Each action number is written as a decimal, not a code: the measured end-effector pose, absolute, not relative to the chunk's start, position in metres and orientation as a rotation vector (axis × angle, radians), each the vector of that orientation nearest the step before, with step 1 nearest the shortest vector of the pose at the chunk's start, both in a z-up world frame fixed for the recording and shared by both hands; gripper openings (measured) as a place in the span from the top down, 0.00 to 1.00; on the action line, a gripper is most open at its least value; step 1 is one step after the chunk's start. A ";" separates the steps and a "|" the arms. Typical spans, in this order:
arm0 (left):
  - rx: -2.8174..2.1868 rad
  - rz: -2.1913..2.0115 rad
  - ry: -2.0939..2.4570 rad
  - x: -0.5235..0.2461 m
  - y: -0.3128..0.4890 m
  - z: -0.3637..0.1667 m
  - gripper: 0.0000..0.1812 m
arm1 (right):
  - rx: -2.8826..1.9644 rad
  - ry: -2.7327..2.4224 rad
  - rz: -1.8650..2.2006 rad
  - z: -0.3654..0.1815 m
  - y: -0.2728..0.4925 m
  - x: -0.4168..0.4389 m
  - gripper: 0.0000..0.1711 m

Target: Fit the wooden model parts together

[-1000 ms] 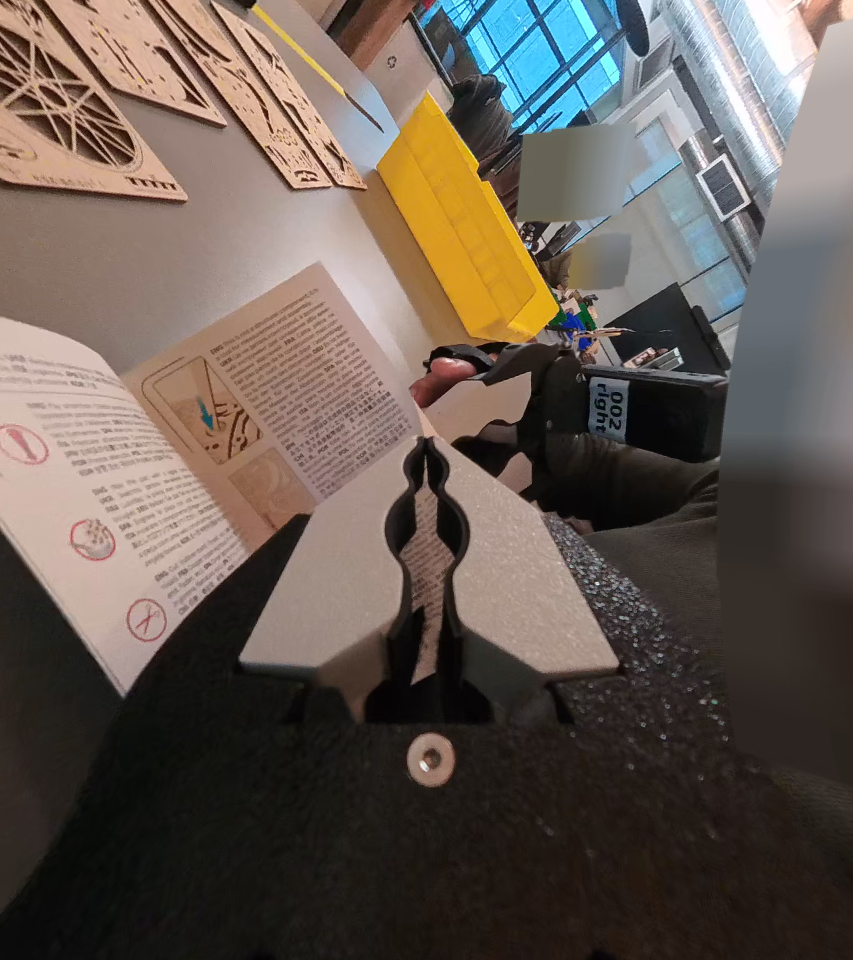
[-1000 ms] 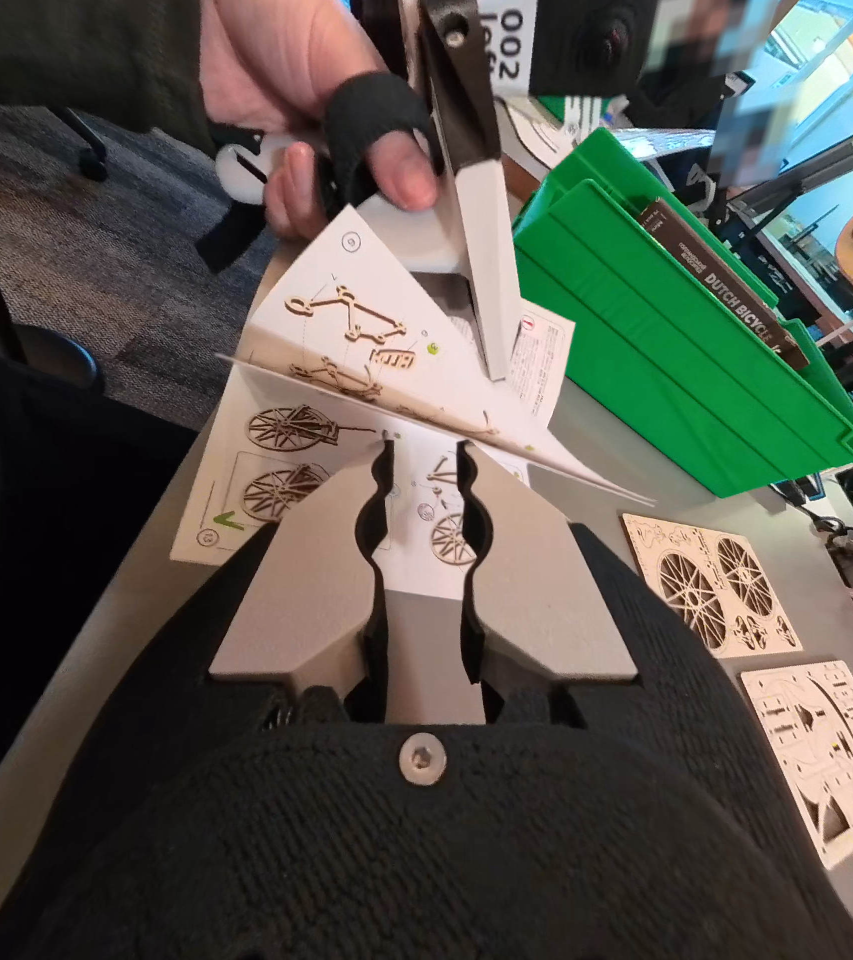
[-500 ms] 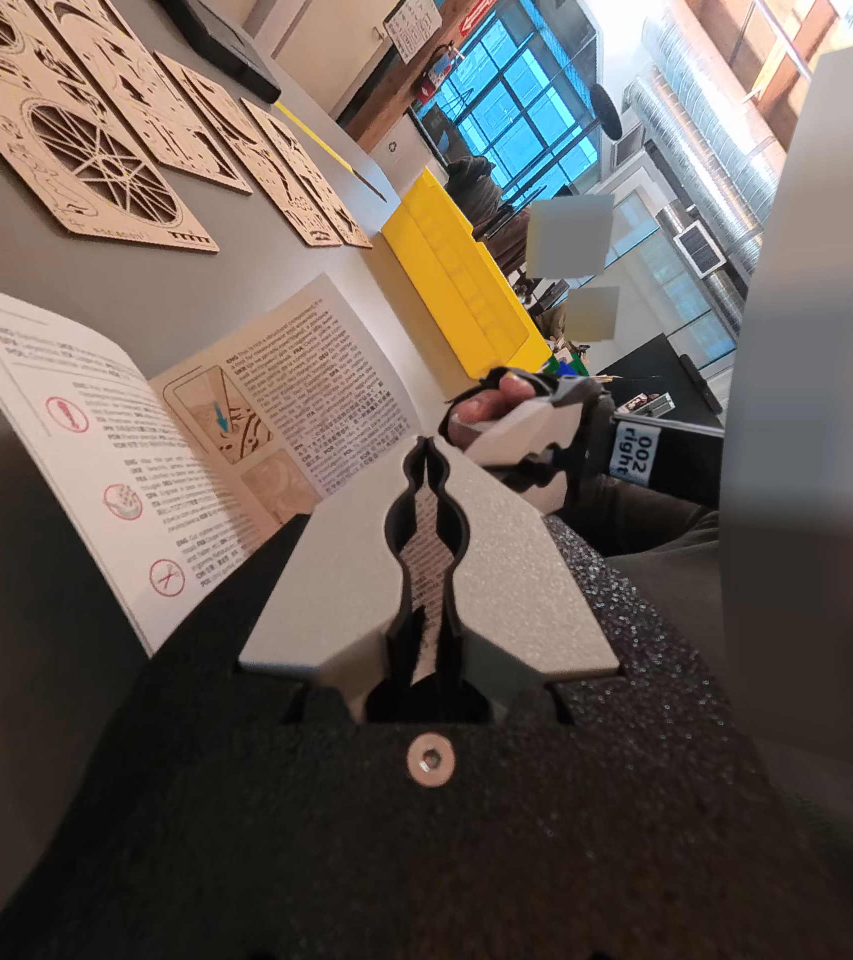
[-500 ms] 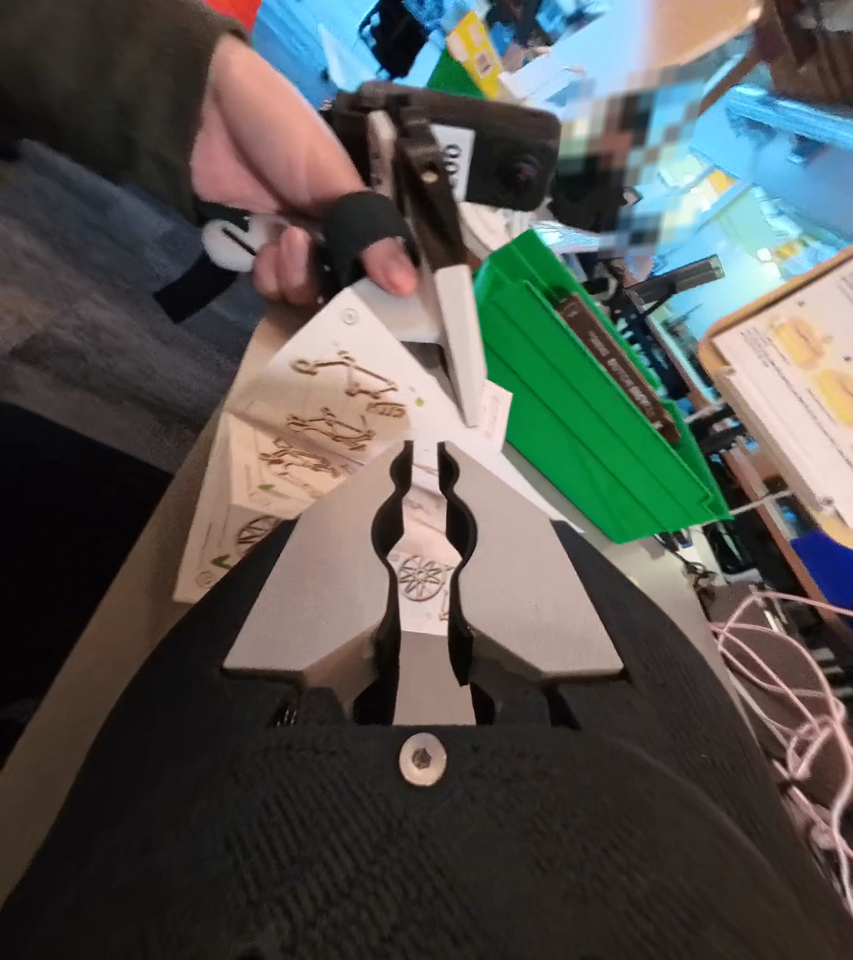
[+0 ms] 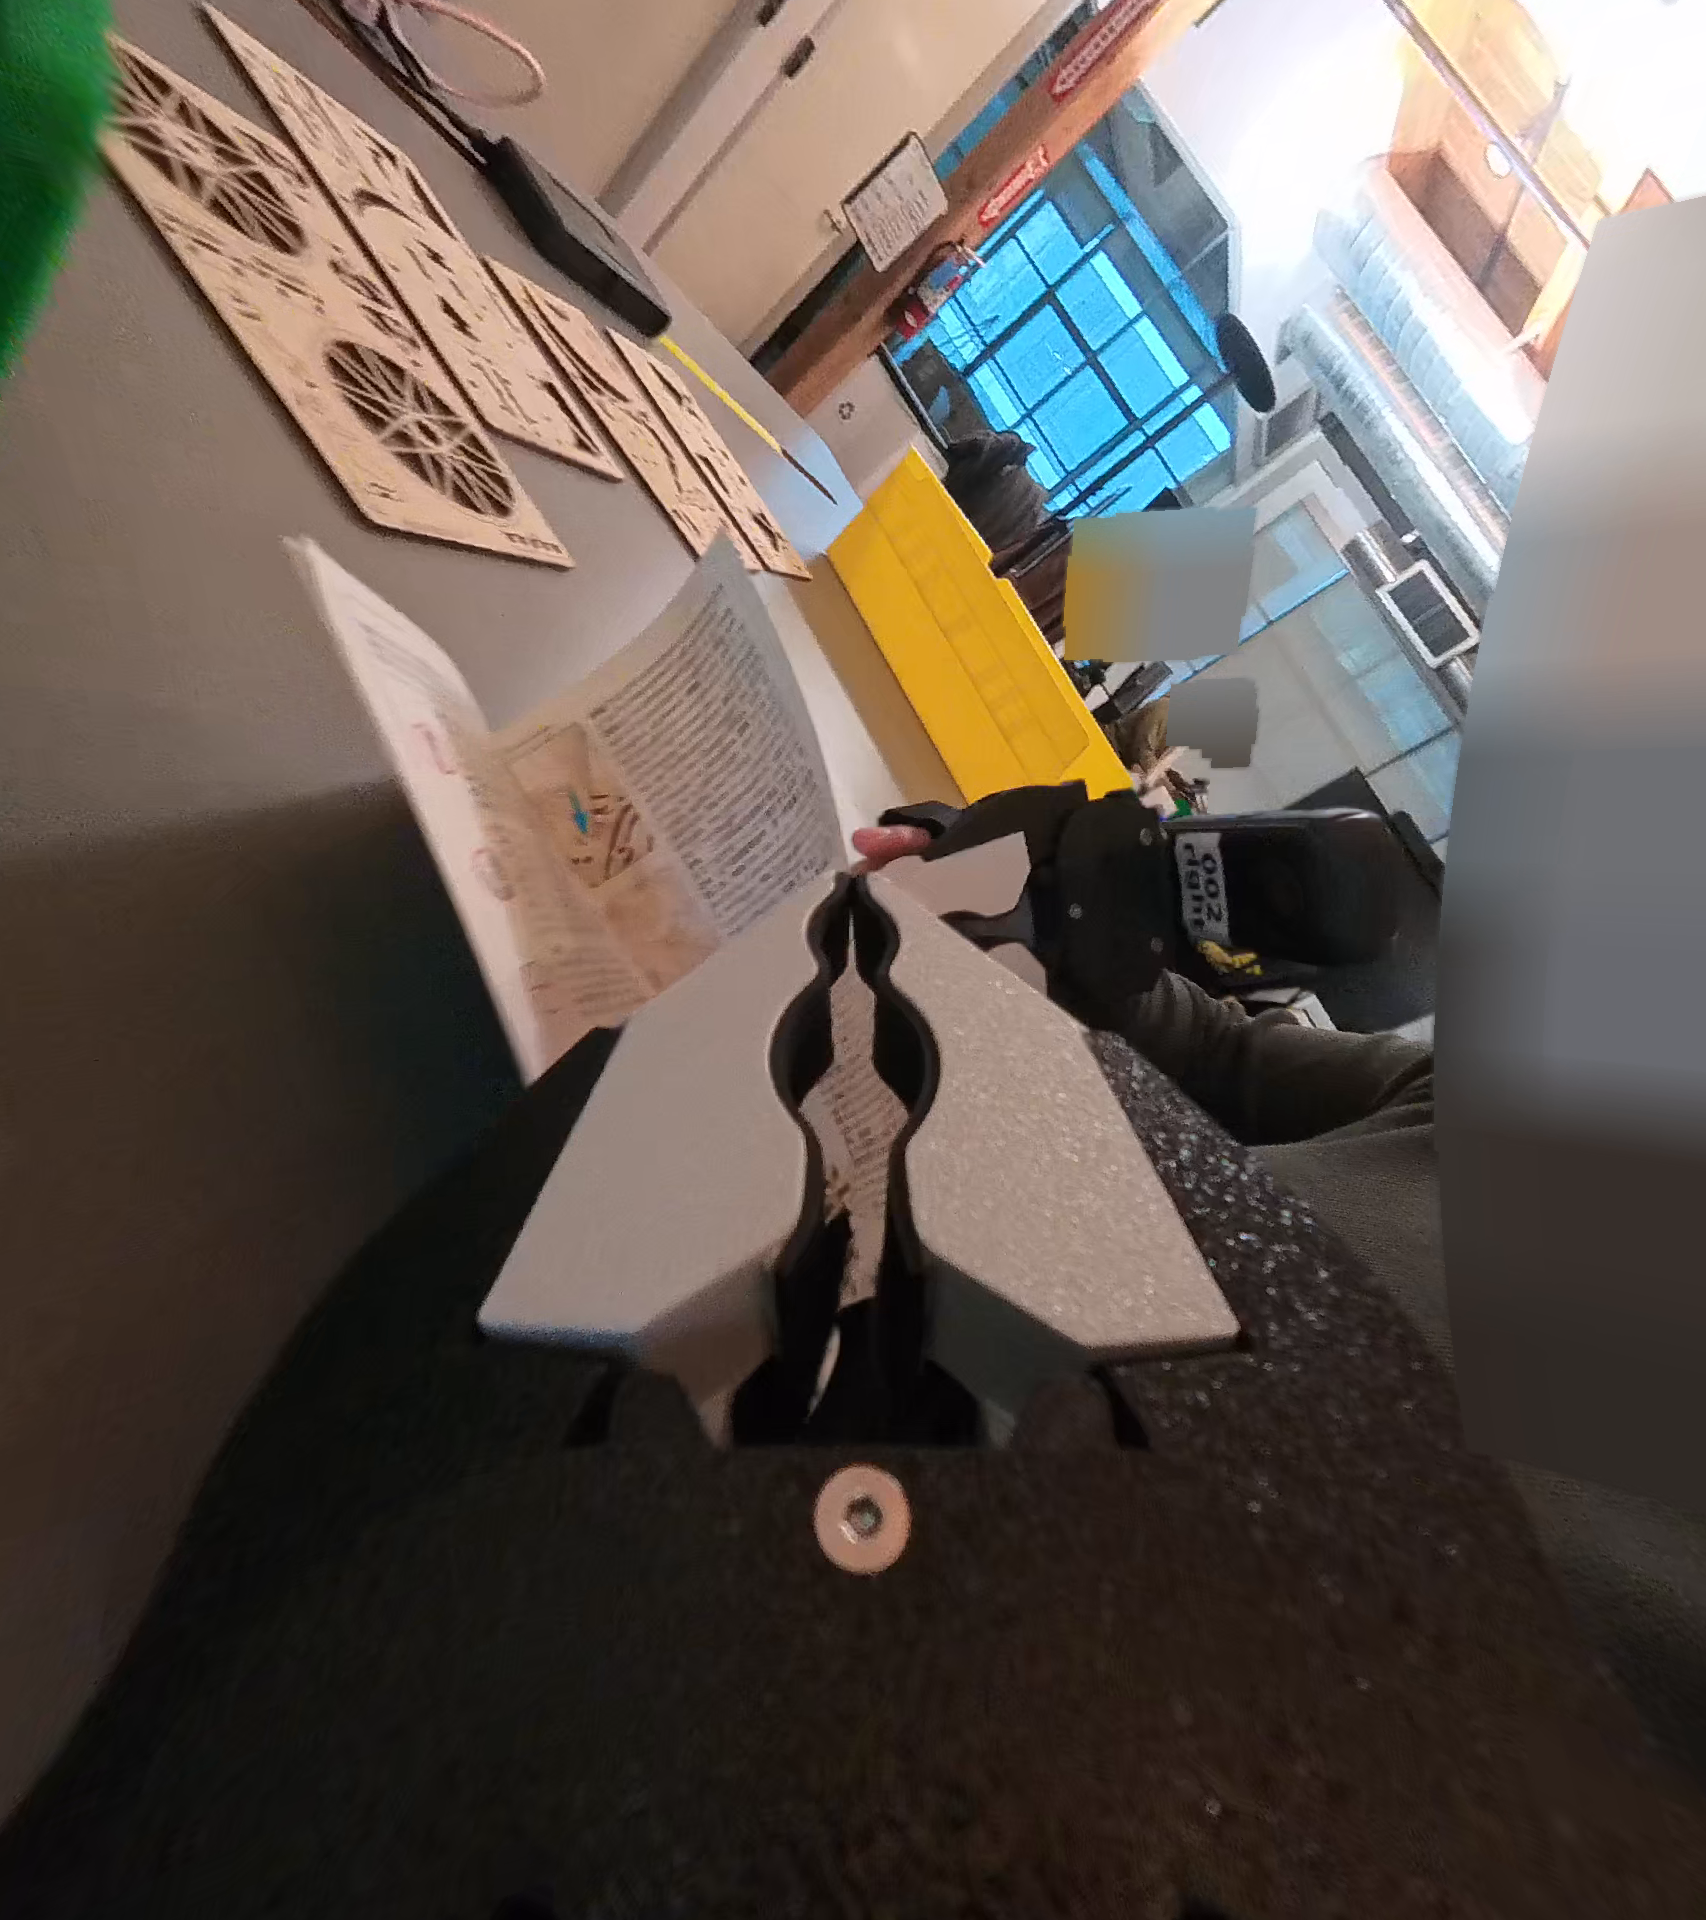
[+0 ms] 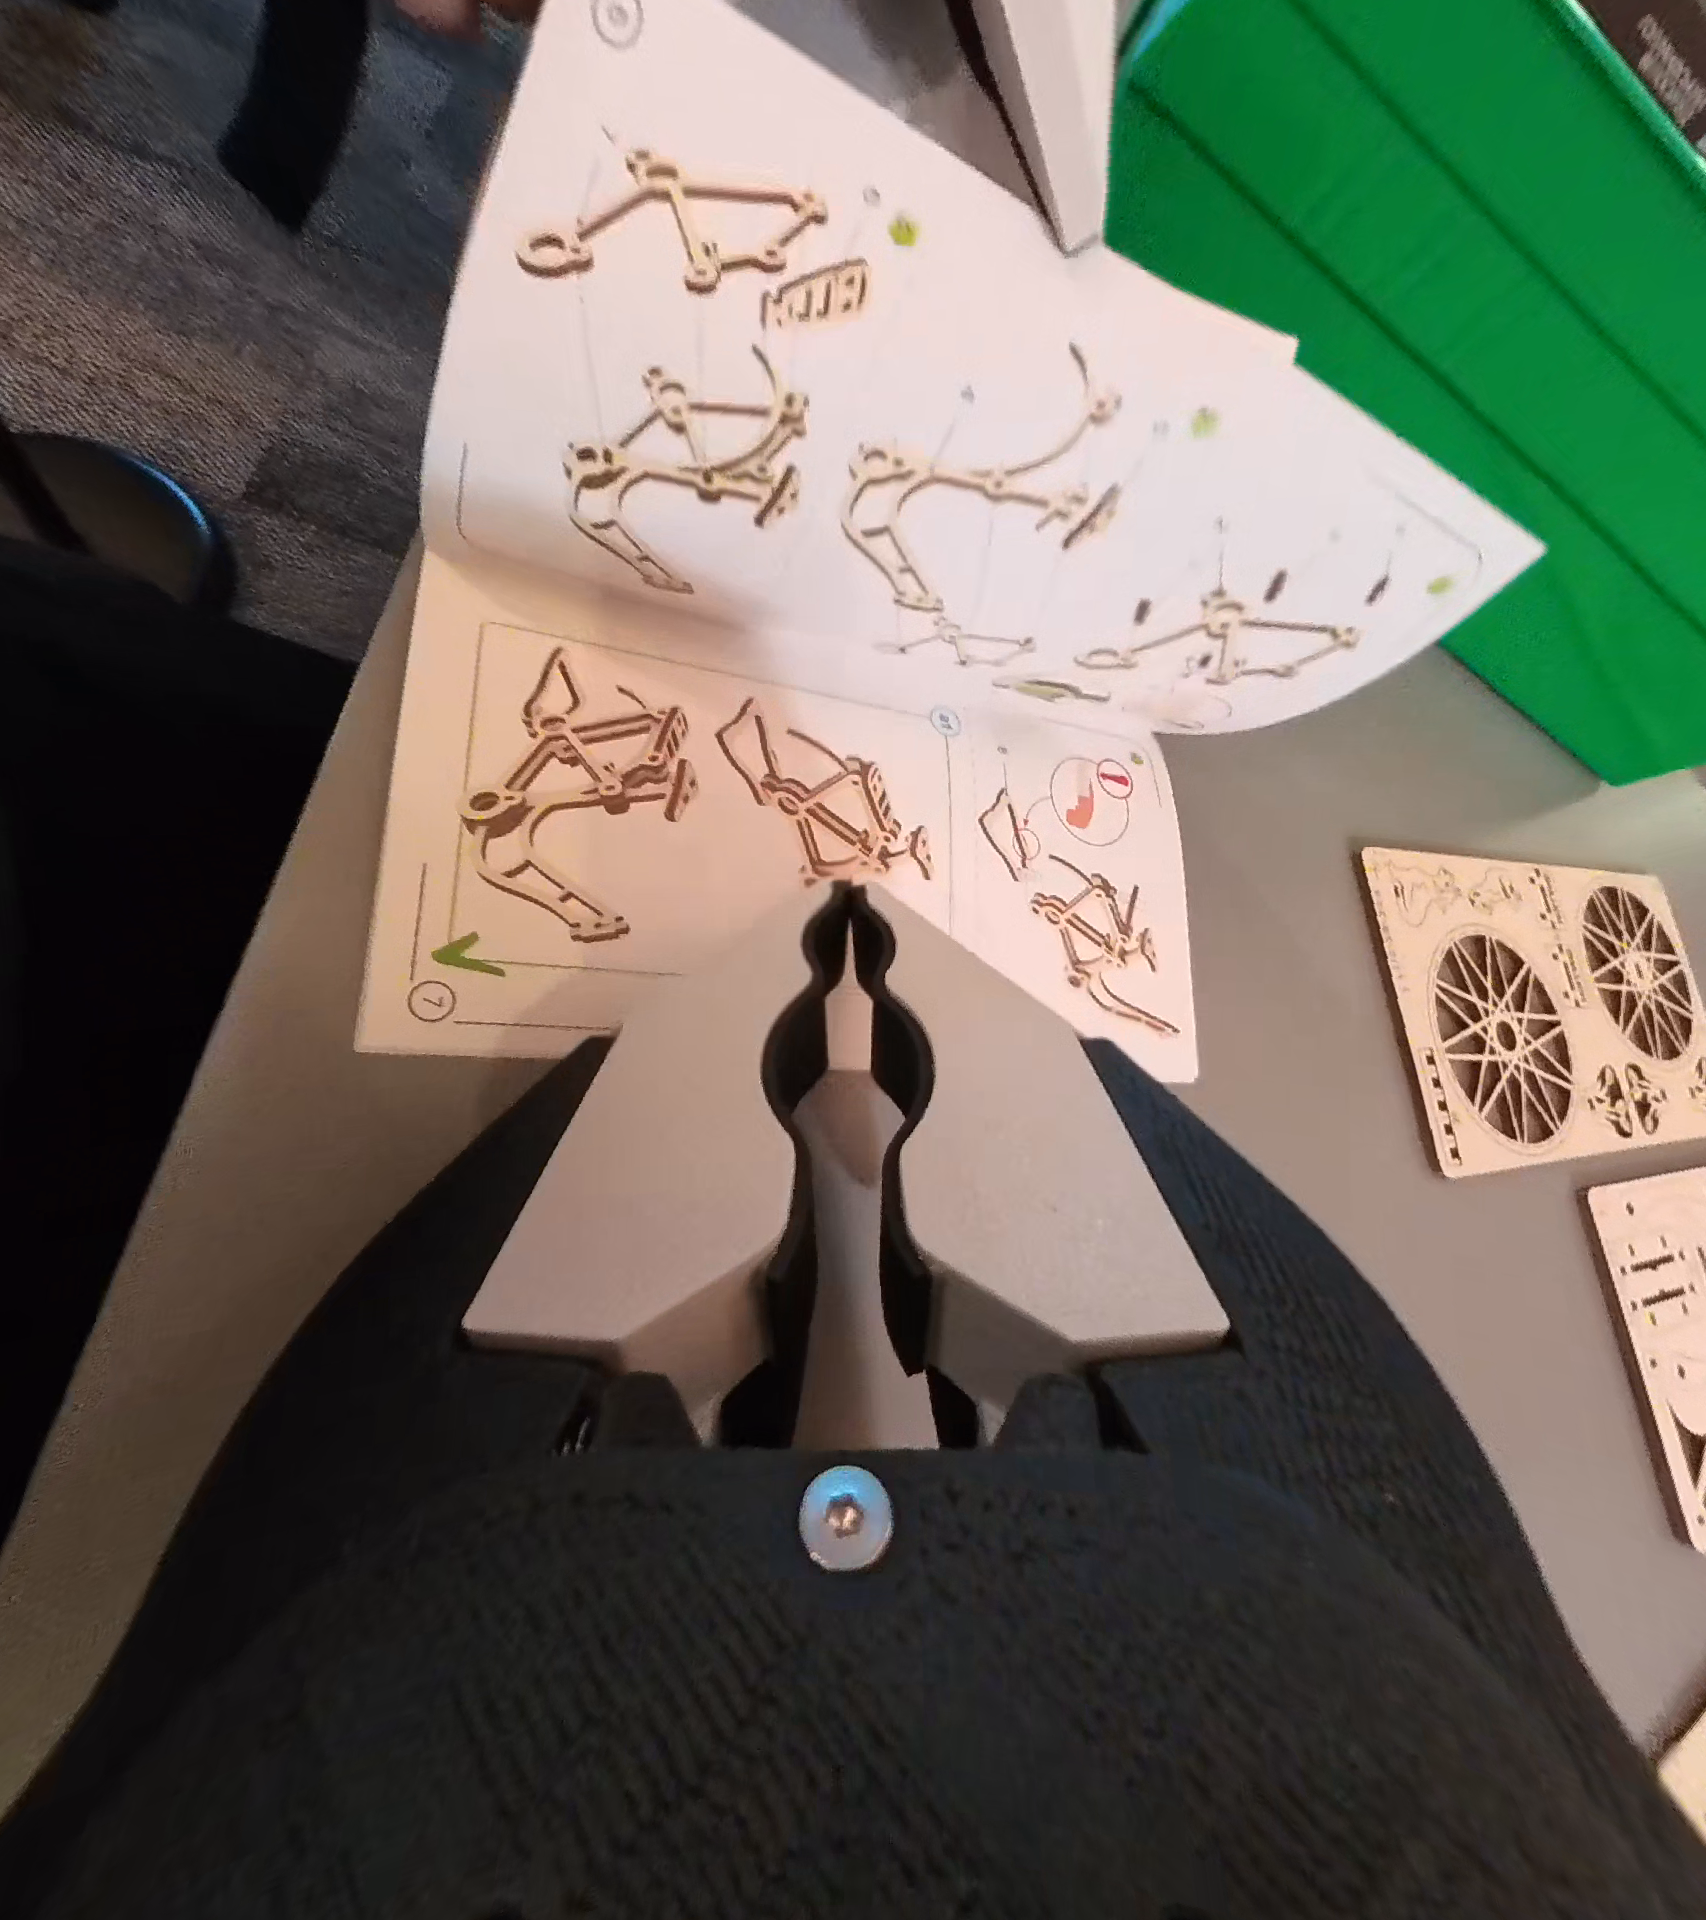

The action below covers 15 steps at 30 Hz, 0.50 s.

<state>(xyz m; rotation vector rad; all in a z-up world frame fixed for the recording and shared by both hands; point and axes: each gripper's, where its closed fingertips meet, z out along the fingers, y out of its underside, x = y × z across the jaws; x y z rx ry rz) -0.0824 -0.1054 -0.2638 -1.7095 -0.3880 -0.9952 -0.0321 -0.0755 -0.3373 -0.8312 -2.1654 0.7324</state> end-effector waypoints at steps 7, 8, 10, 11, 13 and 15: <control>-1.720 -0.944 -0.474 -0.103 -0.122 -0.276 1.00 | -0.883 -2.169 0.742 -0.338 -0.073 -0.032 1.00; -1.727 -0.935 -0.480 -0.105 -0.124 -0.278 1.00 | -0.885 -2.169 0.742 -0.338 -0.073 -0.032 1.00; -1.731 -0.912 -0.493 -0.109 -0.128 -0.281 1.00 | -0.890 -2.169 0.743 -0.338 -0.073 -0.032 1.00; -1.733 -0.907 -0.498 -0.110 -0.129 -0.281 1.00 | -0.895 -2.169 0.745 -0.338 -0.073 -0.033 1.00; -1.739 -0.897 -0.507 -0.112 -0.131 -0.283 1.00 | -0.900 -2.169 0.749 -0.338 -0.073 -0.033 1.00; -1.739 -0.901 -0.512 -0.113 -0.132 -0.284 1.00 | -0.906 -2.168 0.750 -0.338 -0.072 -0.033 1.00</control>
